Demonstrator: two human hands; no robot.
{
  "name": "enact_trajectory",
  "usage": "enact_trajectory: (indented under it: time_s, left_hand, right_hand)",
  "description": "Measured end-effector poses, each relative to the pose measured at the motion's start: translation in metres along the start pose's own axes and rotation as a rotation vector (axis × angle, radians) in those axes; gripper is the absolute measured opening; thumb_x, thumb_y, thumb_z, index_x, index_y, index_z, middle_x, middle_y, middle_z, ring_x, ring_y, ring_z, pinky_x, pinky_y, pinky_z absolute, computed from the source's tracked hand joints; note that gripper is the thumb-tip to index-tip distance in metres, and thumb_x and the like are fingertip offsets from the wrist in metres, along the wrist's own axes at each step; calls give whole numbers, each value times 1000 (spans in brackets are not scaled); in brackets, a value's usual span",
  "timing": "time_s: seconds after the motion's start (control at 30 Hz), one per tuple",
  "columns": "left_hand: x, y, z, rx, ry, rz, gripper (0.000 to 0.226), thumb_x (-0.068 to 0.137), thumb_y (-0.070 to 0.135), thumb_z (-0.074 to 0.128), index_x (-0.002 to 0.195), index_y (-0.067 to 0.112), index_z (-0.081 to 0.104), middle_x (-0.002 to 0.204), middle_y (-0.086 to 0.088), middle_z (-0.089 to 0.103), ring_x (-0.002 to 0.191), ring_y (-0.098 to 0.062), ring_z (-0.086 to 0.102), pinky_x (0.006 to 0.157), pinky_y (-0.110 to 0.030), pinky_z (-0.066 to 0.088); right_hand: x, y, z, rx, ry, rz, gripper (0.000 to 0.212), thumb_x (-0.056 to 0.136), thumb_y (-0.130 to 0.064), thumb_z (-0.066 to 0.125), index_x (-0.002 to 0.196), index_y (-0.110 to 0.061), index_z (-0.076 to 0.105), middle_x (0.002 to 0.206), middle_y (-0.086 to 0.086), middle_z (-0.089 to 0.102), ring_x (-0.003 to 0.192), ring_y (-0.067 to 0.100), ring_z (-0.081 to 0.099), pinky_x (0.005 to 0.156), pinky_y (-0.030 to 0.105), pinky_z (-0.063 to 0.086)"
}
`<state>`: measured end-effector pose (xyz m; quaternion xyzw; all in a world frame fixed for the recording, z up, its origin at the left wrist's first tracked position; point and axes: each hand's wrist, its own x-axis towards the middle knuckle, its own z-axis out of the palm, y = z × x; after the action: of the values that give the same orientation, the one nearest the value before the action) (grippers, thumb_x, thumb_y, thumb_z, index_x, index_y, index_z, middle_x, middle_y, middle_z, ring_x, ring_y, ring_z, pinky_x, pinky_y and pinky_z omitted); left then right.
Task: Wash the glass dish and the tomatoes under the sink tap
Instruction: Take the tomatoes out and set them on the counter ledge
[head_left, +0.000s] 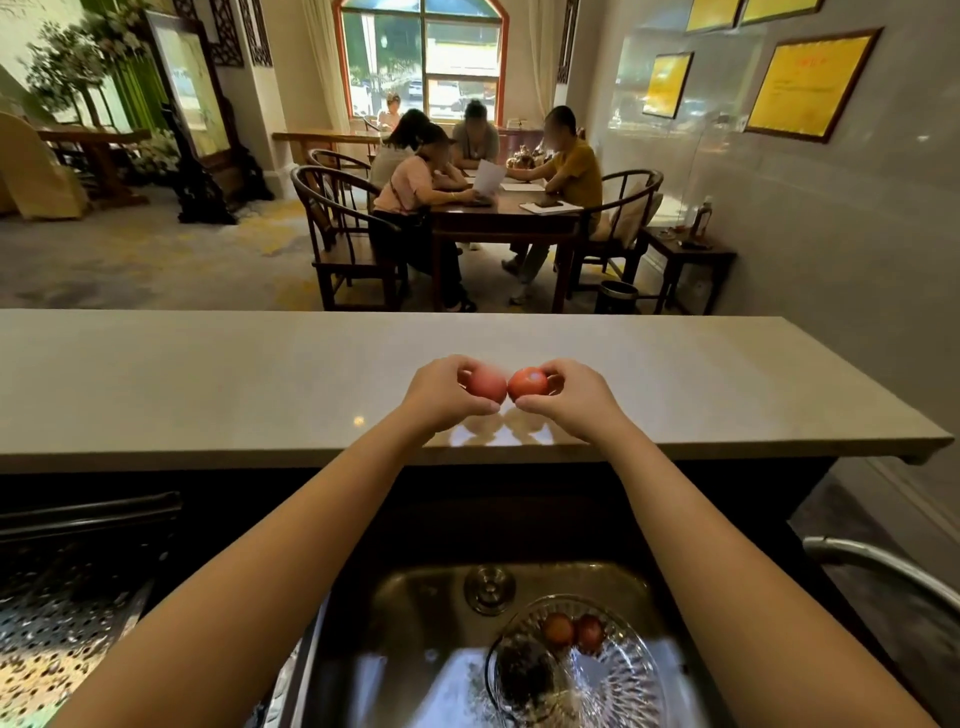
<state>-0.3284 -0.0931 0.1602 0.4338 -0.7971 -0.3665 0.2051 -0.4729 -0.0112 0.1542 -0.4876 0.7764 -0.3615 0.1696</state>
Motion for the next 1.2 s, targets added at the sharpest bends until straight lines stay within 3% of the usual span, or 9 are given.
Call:
enact_trajectory:
  time_s: [0.17, 0.43, 0.57, 0.7, 0.83, 0.9, 0.97, 1.07, 1.2]
  left_hand:
    - [1, -21, 12, 22, 25, 3, 56, 70, 23, 78, 121, 17, 55, 119, -5, 60, 93, -13, 50, 80, -23, 42]
    - [-4, -22, 15, 98, 59, 88, 59, 73, 21, 76, 126, 15, 52, 124, -7, 59, 102, -17, 55, 83, -23, 40]
    - [-9, -16, 14, 149, 47, 92, 63, 74, 20, 75, 131, 14, 48, 130, -9, 56, 114, -24, 55, 93, -29, 44]
    - [-26, -3, 2, 257, 108, 132, 77, 73, 27, 77, 138, 16, 39, 135, -9, 51, 123, -25, 47, 103, -40, 41]
    - [-80, -10, 1, 140, 293, 300, 57, 73, 28, 76, 124, 21, 53, 110, 3, 60, 99, -13, 55, 82, -27, 48]
    - [-109, -23, 25, 17, 195, 368, 42, 72, 25, 76, 111, 21, 61, 95, 8, 60, 82, -7, 56, 70, -20, 46]
    - [-123, -40, 66, -13, -35, 343, 40, 72, 24, 76, 109, 20, 62, 92, 10, 58, 80, -7, 56, 72, -22, 47]
    - [-116, -73, 141, 95, -326, 158, 56, 73, 33, 75, 123, 22, 53, 107, 7, 56, 102, -14, 56, 87, -24, 44]
    - [-87, -122, 225, 195, -432, -27, 75, 76, 35, 72, 138, 15, 37, 138, -8, 46, 127, -22, 43, 104, -28, 33]
  right_hand:
    - [-1, 13, 15, -71, -15, 25, 44, 71, -29, 75, 109, -15, 57, 97, -3, 54, 86, 15, 53, 72, 24, 41]
    - [0, 13, 18, -108, -27, 33, 46, 74, -31, 73, 112, -14, 54, 106, 3, 56, 92, 17, 53, 76, 27, 43]
    - [0, 12, 19, -116, -22, 32, 48, 76, -30, 73, 116, -13, 53, 116, 9, 58, 96, 18, 53, 80, 27, 44]
    - [-11, 7, 6, -96, -65, 55, 68, 77, -30, 73, 133, -12, 40, 130, 12, 49, 111, 24, 52, 91, 33, 45]
    - [-52, 29, -20, 40, 61, 7, 57, 77, -32, 71, 128, -21, 45, 116, 0, 52, 97, 12, 54, 72, 17, 43]
    - [-83, 52, -20, 142, 173, -34, 42, 78, -27, 71, 115, -25, 52, 104, -4, 56, 88, 8, 56, 66, 14, 43]
    - [-108, 82, -7, 225, 242, -39, 34, 77, -17, 71, 106, -24, 55, 97, -1, 58, 82, 10, 57, 65, 15, 46]
    - [-128, 140, 26, 183, 133, 58, 35, 78, -10, 71, 109, -17, 56, 99, 4, 58, 86, 13, 56, 75, 23, 49]
    - [-136, 227, 72, -18, -97, 273, 51, 80, -21, 70, 126, -14, 49, 123, 7, 51, 112, 18, 51, 96, 28, 41]
